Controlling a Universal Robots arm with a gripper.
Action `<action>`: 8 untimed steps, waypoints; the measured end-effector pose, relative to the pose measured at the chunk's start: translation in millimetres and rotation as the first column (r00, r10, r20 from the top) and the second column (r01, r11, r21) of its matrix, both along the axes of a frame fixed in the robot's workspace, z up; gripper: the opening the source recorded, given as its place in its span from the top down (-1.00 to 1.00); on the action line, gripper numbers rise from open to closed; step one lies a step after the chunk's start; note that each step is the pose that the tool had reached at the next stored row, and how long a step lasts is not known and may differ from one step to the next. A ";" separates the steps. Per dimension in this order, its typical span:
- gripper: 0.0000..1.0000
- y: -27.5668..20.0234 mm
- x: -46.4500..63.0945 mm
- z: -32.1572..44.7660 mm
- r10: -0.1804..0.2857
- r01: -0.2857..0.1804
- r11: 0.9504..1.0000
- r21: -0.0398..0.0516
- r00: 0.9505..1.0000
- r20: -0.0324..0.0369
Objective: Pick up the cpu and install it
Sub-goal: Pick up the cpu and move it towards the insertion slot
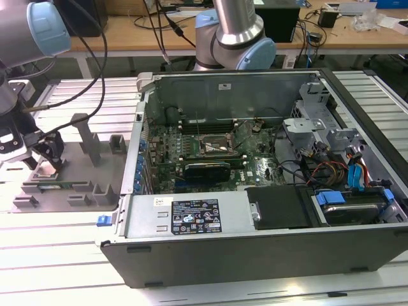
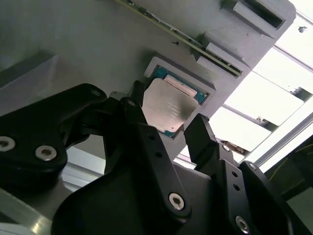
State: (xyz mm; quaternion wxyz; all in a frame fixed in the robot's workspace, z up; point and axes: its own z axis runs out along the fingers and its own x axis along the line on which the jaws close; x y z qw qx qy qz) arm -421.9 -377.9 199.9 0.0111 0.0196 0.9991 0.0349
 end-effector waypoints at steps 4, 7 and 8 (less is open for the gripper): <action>-0.21 1.8 0.1 -3.7 0.025 -0.025 1.000 0.000 1.000 0.000; -0.21 2.0 0.0 -6.9 0.030 -0.030 1.000 0.000 1.000 0.000; -0.21 2.0 0.0 -8.0 0.030 -0.030 1.000 0.000 1.000 0.000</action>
